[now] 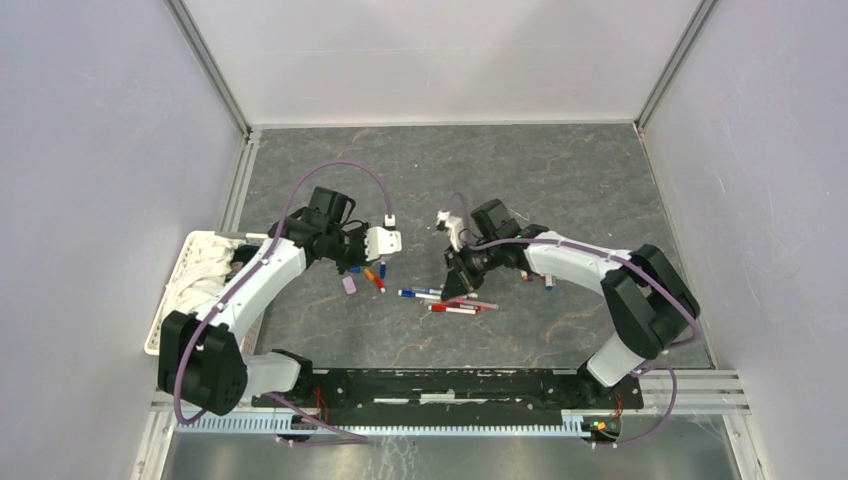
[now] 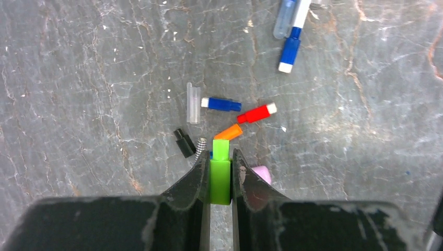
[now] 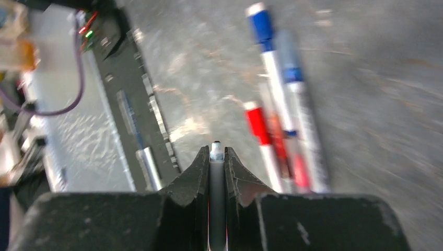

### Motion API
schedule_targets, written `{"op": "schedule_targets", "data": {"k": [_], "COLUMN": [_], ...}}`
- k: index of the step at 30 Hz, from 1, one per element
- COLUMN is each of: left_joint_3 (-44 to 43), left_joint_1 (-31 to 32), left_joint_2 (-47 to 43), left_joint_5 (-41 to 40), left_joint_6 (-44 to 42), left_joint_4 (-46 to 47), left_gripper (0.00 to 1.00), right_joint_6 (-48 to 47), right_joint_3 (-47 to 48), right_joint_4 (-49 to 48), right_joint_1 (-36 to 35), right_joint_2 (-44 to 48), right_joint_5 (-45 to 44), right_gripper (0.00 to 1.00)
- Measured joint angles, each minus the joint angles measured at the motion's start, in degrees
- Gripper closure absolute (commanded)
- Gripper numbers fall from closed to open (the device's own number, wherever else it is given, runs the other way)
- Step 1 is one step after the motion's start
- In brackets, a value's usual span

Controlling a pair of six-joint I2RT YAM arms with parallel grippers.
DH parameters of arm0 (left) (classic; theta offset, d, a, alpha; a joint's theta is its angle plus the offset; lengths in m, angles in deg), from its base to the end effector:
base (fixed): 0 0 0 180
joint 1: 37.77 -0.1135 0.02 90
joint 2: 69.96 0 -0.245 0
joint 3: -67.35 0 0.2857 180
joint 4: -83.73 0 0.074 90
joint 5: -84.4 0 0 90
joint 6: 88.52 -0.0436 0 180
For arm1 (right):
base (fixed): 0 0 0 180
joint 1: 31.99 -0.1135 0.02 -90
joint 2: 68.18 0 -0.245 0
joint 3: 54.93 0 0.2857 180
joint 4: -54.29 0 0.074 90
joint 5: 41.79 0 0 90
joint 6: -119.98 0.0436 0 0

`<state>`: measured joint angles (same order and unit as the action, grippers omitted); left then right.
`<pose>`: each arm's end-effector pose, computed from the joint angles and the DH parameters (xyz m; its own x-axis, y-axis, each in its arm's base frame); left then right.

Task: Open the pen caps

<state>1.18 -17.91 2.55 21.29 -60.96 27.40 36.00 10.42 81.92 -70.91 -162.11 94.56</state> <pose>0.2587 -0.1144 0.2153 0.0552 0.8207 -0.5686 0.9713 0.0879 0.2211 0.2490 0.2416 0.1347 -0.7213 -0.4894 -0.4900 -0.6748 0.3374 0.6564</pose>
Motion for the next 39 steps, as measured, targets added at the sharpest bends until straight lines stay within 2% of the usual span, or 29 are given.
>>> {"op": "schedule_targets", "data": {"k": [4,9,13,16,18,22,23,24,31,36,39], "left_joint_3": [2.97,6.56,7.56,7.52,7.43,5.66,4.68,3.69,-6.54,-14.95,-16.57], "left_joint_1": [0.00,0.00,0.04,0.04,0.04,0.04,0.04,0.04,0.02,-0.04,-0.20], "left_joint_2": [2.82,11.08,13.94,13.79,13.66,12.90,12.44,11.91,9.40,9.05,7.65], "left_joint_5": [-0.66,-3.93,-5.35,-5.35,-5.11,-3.67,-3.15,-2.58,-0.11,0.50,0.42], "left_joint_6": [3.19,7.04,8.50,9.55,10.05,11.17,11.54,12.04,17.35,21.53,22.77], "left_joint_4": [7.39,14.40,16.11,16.74,16.48,13.81,12.79,11.89,4.96,0.42,-0.98], "left_gripper": [0.96,0.85,0.73,0.68,0.58,0.44,0.32,0.27,0.14,0.10,0.10], "right_joint_6": [1.86,4.20,4.68,4.74,4.87,5.38,5.55,5.70,5.73,5.73,5.75], "right_joint_3": [-1.81,-4.90,-5.99,-7.21,-7.98,-9.09,-9.40,-9.79,-11.19,-11.87,-11.89], "right_joint_4": [-1.25,-3.17,-4.66,-5.68,-6.32,-8.24,-8.74,-9.33,-10.71,-11.13,-11.17], "right_joint_1": [7.02,17.49,19.67,20.26,20.41,20.61,20.61,20.61,20.61,20.61,20.61], "right_joint_2": [5.05,11.02,11.65,11.65,11.58,11.02,10.80,10.49,8.55,8.52,8.52], "right_joint_5": [-8.92,-26.34,-37.94,-43.50,-46.58,-51.04,-51.93,-52.94,-55.67,-55.98,-55.95], "right_gripper": [1.00,1.00,1.00,1.00,1.00,0.90,0.88,0.86,0.79,0.73,0.71]}}
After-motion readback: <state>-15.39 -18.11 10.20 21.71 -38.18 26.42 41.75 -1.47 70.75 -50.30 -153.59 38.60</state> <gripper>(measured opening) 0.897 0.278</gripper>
